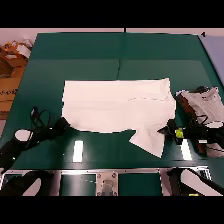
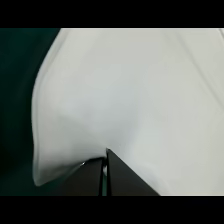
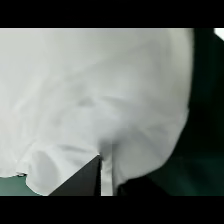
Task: Fold the shirts.
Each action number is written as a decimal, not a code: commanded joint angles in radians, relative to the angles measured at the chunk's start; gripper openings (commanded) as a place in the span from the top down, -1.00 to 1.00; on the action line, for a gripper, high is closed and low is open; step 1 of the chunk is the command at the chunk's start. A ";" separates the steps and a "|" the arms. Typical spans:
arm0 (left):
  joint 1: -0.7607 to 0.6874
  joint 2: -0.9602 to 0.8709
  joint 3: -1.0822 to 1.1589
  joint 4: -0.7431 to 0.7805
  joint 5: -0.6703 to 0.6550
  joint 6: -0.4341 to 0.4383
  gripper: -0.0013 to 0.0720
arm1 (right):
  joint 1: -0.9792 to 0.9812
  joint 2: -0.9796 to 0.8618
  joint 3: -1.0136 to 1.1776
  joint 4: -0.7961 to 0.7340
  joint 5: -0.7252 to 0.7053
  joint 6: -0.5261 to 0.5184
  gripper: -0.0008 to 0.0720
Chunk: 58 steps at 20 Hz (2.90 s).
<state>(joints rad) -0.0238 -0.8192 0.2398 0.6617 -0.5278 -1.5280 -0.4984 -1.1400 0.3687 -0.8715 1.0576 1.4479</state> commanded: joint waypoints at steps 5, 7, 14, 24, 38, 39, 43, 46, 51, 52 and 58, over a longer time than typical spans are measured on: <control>-0.006 0.001 0.062 0.107 -0.098 0.007 0.91 | 0.014 -0.011 0.001 -0.056 0.055 -0.019 -0.21; -0.006 0.001 0.065 0.117 -0.112 0.007 0.91 | 0.014 -0.011 0.000 -0.099 0.100 -0.019 -0.21; -0.006 0.001 0.066 0.163 -0.159 0.007 0.91 | 0.014 -0.011 -0.023 -0.115 0.092 -0.019 -0.10; -0.006 0.001 0.189 0.540 -0.311 -0.170 0.91 | -0.024 -0.008 0.033 -0.109 0.212 -0.012 0.35; -0.006 0.002 0.338 0.714 -0.684 -0.114 0.91 | -0.023 0.092 0.092 -0.101 0.323 -0.024 0.93; -0.006 0.002 0.383 0.777 -0.765 -0.114 0.91 | -0.023 0.128 0.127 -0.170 0.348 0.029 0.93; -0.006 0.002 0.438 0.847 -0.875 -0.087 0.91 | -0.021 0.234 0.224 -0.276 0.400 0.105 0.93; -0.006 -0.002 0.439 0.830 -0.795 -0.085 0.90 | -0.002 0.243 0.264 -0.197 0.357 0.085 0.93; -0.006 -0.111 0.528 0.779 -0.640 -0.089 0.91 | 0.112 0.138 0.455 -0.087 0.236 0.058 0.93; -0.006 -0.158 0.579 0.777 -0.614 -0.089 0.91 | 0.134 0.092 0.516 -0.087 0.215 0.049 0.93; -0.006 -0.511 0.884 0.737 -0.566 -0.035 0.90 | 0.224 -0.262 0.818 -0.085 0.114 0.010 0.93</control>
<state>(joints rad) -0.0303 -1.1805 1.0050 1.4338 -1.1286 -1.5997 -0.3183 -1.2514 1.0603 -0.9668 1.2331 1.4818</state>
